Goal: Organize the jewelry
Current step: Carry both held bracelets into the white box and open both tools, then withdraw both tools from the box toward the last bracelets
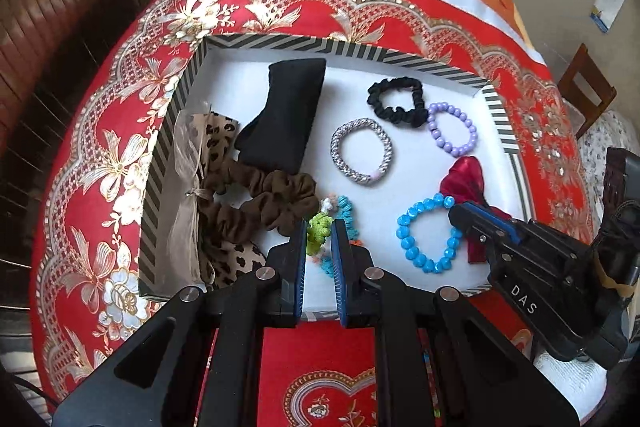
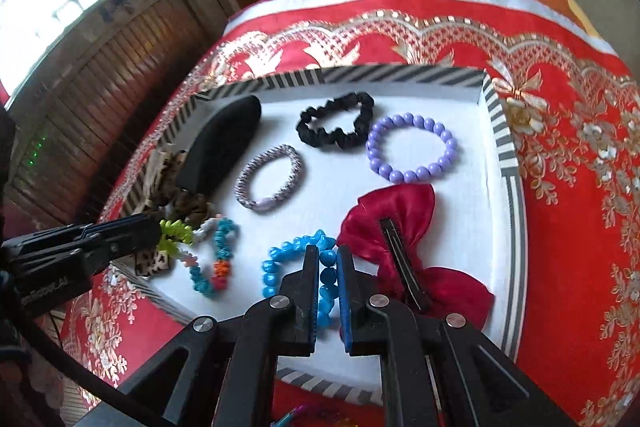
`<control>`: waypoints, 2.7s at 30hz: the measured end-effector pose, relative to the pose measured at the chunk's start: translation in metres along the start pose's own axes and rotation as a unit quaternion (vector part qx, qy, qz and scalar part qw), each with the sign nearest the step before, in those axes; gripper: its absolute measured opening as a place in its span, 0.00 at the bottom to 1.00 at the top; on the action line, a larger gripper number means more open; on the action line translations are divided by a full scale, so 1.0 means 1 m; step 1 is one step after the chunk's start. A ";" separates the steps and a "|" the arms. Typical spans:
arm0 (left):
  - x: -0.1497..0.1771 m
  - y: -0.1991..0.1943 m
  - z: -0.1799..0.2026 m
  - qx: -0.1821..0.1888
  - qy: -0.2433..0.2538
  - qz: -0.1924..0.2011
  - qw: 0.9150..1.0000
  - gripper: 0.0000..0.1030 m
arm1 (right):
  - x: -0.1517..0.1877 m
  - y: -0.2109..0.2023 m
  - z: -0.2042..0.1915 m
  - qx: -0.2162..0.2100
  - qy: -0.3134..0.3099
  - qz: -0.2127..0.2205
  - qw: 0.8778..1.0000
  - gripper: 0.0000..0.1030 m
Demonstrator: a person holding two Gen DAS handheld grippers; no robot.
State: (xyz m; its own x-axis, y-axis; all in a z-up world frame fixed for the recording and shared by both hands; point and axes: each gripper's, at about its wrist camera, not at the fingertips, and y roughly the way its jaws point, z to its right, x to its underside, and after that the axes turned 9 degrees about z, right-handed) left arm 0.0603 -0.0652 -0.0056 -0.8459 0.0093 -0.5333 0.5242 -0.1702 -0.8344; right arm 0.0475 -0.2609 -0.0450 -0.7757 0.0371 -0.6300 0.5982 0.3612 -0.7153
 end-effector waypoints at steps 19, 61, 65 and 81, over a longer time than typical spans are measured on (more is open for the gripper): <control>0.008 -0.010 0.002 0.003 0.008 0.016 1.000 0.35 | 0.008 -0.031 -0.006 -0.003 -0.006 0.024 1.000 0.26; 0.124 -0.094 0.031 0.054 0.082 0.028 0.995 0.35 | 0.139 -0.163 -0.025 0.111 0.064 0.071 0.989 0.36; 0.130 -0.096 0.029 0.052 0.081 0.027 0.995 0.35 | 0.145 -0.167 -0.027 0.111 0.068 0.073 0.989 0.36; 0.139 -0.094 0.026 0.051 0.080 0.008 0.995 0.35 | 0.158 -0.169 -0.028 0.114 0.077 0.070 0.988 0.38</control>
State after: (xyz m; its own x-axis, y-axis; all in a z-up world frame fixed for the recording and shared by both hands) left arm -0.1089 -0.0740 0.0020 -0.8070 0.1609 -0.5682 0.5173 -0.2715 -0.8116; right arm -0.1815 -0.2896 -0.0151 -0.6936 0.2188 -0.6863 0.7174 0.1237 -0.6856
